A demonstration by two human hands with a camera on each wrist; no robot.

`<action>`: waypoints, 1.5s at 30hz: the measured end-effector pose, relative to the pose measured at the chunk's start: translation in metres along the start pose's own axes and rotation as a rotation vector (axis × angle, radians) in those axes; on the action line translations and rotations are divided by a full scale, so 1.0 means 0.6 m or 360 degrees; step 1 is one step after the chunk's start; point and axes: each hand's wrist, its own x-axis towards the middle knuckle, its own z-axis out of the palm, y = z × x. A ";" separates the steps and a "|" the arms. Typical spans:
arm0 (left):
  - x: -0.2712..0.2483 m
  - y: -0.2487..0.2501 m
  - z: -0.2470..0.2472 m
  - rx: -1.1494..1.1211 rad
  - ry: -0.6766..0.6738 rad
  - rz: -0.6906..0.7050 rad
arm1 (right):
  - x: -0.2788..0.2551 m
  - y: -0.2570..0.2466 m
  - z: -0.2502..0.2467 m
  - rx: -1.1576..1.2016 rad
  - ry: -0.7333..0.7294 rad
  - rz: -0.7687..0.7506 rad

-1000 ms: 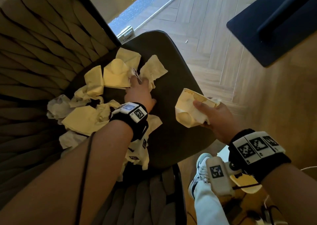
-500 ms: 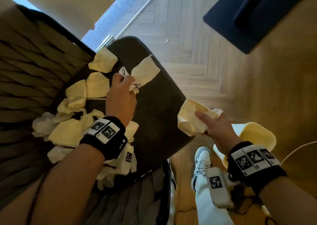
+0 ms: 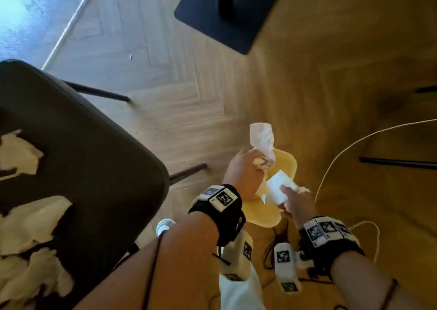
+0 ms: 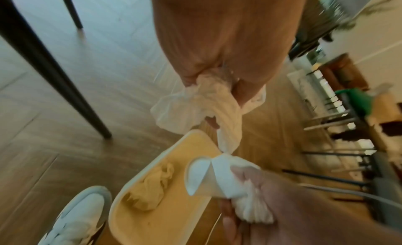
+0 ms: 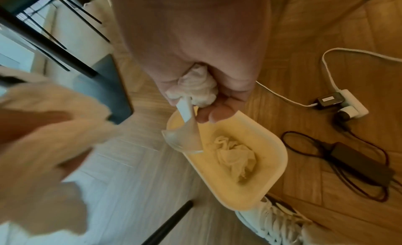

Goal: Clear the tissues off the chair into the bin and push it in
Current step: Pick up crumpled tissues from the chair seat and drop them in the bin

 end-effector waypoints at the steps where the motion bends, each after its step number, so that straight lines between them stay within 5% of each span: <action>1: 0.018 -0.016 0.035 0.0044 -0.0076 -0.0054 | 0.024 0.011 0.001 -0.0009 -0.0019 0.0036; 6: 0.075 -0.094 0.153 0.0328 -0.0368 -0.0300 | 0.117 0.073 0.015 -0.0015 -0.0231 0.0199; 10: 0.080 -0.119 0.161 0.0449 -0.0535 -0.0412 | 0.136 0.105 0.015 0.0004 -0.0237 0.0389; 16: 0.039 -0.115 0.106 0.0345 -0.0376 -0.0529 | 0.075 0.082 0.021 -0.0253 -0.0325 0.0049; 26: -0.161 0.015 -0.244 0.0224 0.0115 -0.0327 | -0.213 -0.113 0.128 -0.0796 -0.0879 -0.0885; 34: -0.240 -0.179 -0.595 0.0701 0.1012 -0.0672 | -0.349 -0.155 0.284 -0.1211 -0.1118 -0.1270; 39: -0.200 -0.287 -0.737 0.1022 0.0810 -0.0872 | -0.384 -0.152 0.348 -0.1464 -0.1067 -0.1428; 45: -0.155 -0.335 -0.765 0.1034 0.0705 -0.0841 | -0.446 -0.183 0.450 -0.1762 -0.0964 -0.1609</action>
